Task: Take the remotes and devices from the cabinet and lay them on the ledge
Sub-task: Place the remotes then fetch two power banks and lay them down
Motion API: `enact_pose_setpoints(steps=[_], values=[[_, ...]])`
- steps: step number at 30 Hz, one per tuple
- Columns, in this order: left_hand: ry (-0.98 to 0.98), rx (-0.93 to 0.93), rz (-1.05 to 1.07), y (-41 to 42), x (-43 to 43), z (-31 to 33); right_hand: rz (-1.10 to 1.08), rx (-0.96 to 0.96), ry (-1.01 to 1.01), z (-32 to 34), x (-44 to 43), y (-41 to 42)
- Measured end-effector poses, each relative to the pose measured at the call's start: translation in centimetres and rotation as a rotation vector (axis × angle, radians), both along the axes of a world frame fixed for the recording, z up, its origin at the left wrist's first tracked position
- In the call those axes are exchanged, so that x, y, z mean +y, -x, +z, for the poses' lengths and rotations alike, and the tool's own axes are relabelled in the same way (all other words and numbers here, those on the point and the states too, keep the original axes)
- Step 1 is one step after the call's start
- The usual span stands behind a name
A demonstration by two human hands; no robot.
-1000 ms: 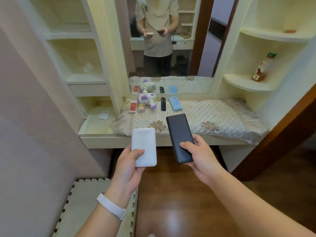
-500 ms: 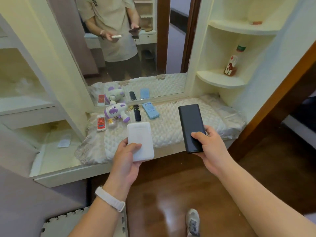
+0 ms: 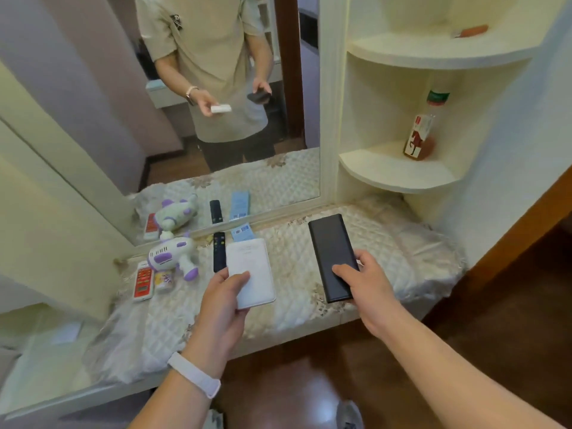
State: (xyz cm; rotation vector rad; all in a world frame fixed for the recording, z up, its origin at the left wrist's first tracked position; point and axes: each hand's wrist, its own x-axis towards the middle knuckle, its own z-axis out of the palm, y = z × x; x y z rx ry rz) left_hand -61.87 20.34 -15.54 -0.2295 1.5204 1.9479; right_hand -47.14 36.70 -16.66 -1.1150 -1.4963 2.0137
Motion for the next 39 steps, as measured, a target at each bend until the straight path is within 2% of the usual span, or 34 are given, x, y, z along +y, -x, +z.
enact_pose_setpoints(steps=[5, 11, 22, 29, 39], values=[[0.049, -0.015, 0.081, 1.0, 5.5, -0.5, 0.073, -0.056, -0.013, -1.4, 6.1, 2.1], [0.128, -0.014, 0.106, 4.0, 8.3, -2.2, 0.130, -0.140, 0.006, -3.6, 9.3, 5.3], [0.271, -0.114, 0.039, 12.4, 13.1, -8.4, 0.237, -0.367, -0.020, -9.4, 12.6, 13.9], [0.379, -0.144, -0.023, 17.0, 17.3, -13.7, 0.201, -0.499, 0.017, -12.7, 14.6, 19.9], [0.556, -0.060, -0.093, 19.0, 20.9, -18.0, 0.269, -0.617, -0.052, -16.8, 16.4, 23.9]])
